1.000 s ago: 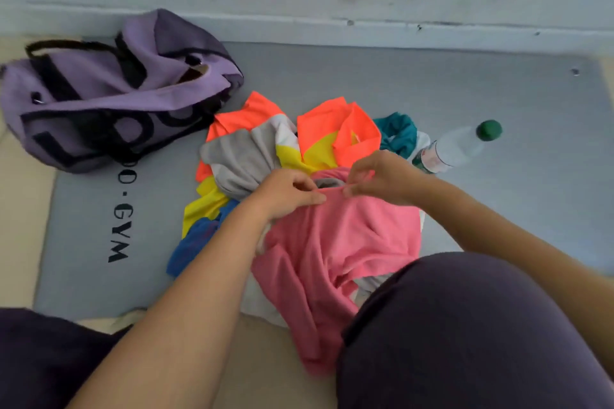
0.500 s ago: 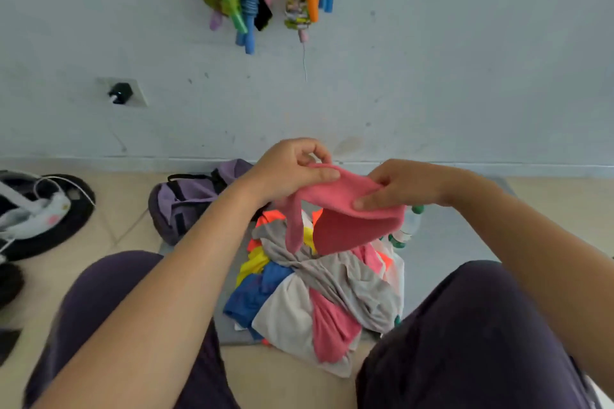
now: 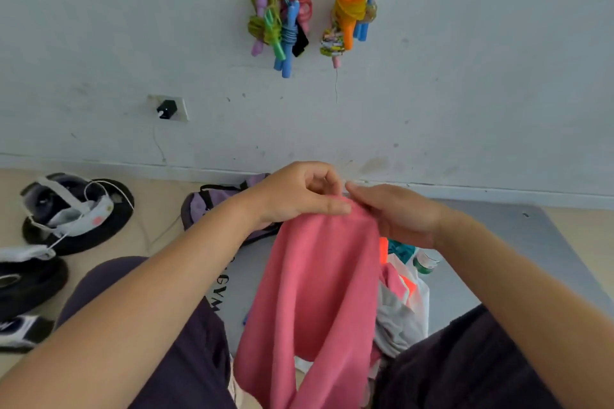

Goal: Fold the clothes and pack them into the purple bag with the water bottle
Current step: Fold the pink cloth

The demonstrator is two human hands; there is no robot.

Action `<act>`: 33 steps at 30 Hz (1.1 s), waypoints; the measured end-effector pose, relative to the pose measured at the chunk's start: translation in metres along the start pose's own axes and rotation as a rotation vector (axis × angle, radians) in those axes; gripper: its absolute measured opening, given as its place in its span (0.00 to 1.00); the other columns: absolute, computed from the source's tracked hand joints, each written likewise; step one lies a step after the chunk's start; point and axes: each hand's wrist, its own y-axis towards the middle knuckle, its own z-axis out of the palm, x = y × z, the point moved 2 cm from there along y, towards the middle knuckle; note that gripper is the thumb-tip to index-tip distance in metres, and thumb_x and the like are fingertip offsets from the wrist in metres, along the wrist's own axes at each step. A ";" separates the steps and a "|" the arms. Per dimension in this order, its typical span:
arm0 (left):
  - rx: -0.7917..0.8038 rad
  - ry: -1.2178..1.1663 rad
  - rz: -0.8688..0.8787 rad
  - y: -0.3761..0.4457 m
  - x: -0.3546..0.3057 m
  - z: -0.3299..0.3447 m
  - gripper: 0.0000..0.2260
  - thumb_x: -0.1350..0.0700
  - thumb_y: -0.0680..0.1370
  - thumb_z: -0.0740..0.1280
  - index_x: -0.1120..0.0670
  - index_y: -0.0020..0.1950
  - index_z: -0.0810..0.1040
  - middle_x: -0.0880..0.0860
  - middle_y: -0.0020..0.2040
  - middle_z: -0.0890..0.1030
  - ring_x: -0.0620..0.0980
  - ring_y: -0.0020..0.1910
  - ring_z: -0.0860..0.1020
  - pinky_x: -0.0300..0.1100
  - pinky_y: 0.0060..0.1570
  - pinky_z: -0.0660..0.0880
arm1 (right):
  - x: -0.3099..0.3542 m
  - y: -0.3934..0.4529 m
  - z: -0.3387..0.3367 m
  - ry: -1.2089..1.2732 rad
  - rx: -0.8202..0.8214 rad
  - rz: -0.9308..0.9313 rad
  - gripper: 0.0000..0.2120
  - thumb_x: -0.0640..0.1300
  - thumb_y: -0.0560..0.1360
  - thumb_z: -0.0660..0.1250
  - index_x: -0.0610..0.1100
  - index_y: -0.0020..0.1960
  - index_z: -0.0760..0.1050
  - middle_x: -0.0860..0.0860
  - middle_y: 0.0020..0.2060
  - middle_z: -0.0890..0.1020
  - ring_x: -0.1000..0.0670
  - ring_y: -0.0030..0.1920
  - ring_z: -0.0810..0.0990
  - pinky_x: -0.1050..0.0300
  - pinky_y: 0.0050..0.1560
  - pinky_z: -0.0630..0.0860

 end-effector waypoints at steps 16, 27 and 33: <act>-0.194 0.242 -0.224 0.053 0.070 -0.049 0.02 0.52 0.75 0.73 0.48 0.43 0.83 0.49 0.40 0.84 0.41 0.39 0.79 0.35 0.42 0.72 | -0.032 0.086 -0.063 -0.131 -0.174 -0.215 0.14 0.50 0.77 0.66 0.38 0.45 0.76 0.42 0.35 0.74 0.50 0.36 0.70 0.64 0.35 0.69; -0.170 0.179 -0.194 0.044 0.066 -0.026 0.06 0.48 0.74 0.73 0.50 0.44 0.82 0.56 0.35 0.83 0.44 0.32 0.74 0.33 0.33 0.68 | -0.033 0.055 -0.052 0.078 -0.345 -0.298 0.06 0.45 0.73 0.70 0.44 0.39 0.79 0.47 0.34 0.77 0.51 0.36 0.73 0.60 0.38 0.71; -0.304 0.227 -0.176 0.033 0.061 -0.036 0.07 0.50 0.75 0.72 0.52 0.41 0.83 0.53 0.36 0.85 0.43 0.33 0.77 0.37 0.37 0.71 | -0.032 0.036 -0.055 0.005 -0.571 -0.269 0.05 0.44 0.75 0.71 0.45 0.42 0.80 0.41 0.32 0.75 0.47 0.35 0.69 0.58 0.33 0.65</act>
